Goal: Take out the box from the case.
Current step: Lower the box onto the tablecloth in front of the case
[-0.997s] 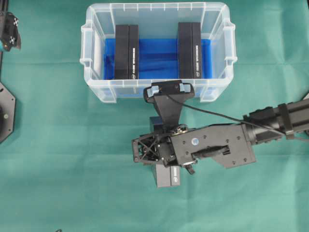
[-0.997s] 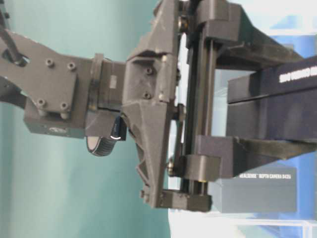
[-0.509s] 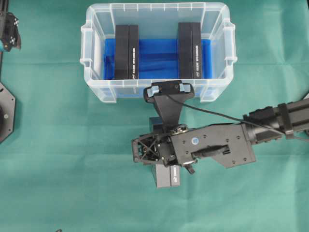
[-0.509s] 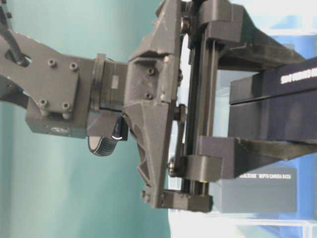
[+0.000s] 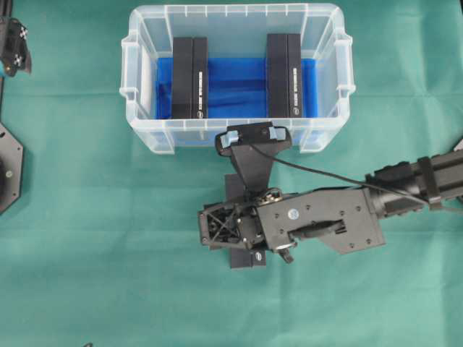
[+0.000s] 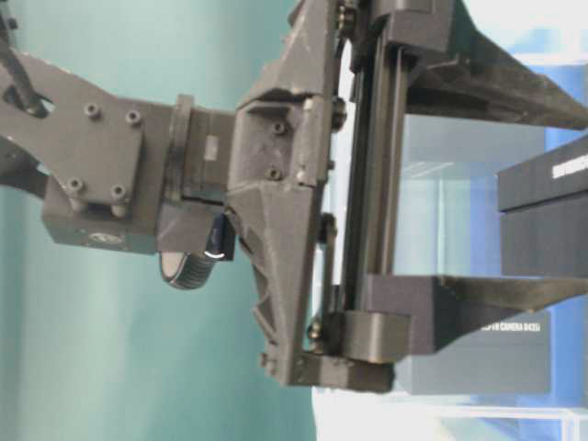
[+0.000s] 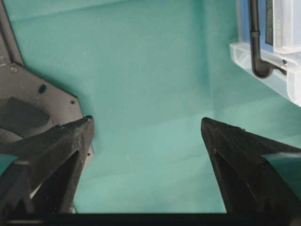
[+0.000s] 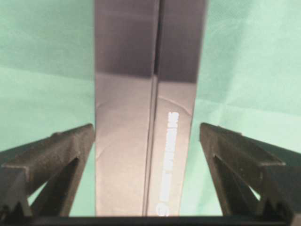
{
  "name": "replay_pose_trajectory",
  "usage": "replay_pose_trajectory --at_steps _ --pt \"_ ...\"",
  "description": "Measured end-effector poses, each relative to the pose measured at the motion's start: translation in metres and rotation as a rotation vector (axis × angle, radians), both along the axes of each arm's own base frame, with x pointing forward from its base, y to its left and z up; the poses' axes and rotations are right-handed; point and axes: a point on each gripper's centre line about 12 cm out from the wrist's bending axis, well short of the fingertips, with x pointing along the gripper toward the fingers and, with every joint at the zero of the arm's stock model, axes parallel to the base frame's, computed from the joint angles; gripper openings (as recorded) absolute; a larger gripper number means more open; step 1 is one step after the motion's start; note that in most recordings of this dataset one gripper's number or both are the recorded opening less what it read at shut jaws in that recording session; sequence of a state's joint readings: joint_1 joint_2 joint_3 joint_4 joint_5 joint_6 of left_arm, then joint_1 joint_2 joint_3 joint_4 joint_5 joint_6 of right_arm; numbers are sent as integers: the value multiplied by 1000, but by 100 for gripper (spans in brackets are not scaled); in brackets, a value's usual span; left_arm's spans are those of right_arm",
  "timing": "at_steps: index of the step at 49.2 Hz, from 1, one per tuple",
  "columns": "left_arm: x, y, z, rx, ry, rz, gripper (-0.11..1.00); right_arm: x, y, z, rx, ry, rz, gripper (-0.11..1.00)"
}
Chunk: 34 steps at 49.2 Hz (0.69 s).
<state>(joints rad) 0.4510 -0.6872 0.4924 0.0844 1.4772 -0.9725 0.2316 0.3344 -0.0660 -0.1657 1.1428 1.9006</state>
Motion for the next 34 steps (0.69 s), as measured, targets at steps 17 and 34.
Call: replay_pose_trajectory --at_steps 17,34 --pt "0 0 1 0 -3 0 96 0 -1 0 -7 -1 -3 95" --pt "0 0 1 -1 -4 3 96 -6 -3 23 -11 16 -20 95"
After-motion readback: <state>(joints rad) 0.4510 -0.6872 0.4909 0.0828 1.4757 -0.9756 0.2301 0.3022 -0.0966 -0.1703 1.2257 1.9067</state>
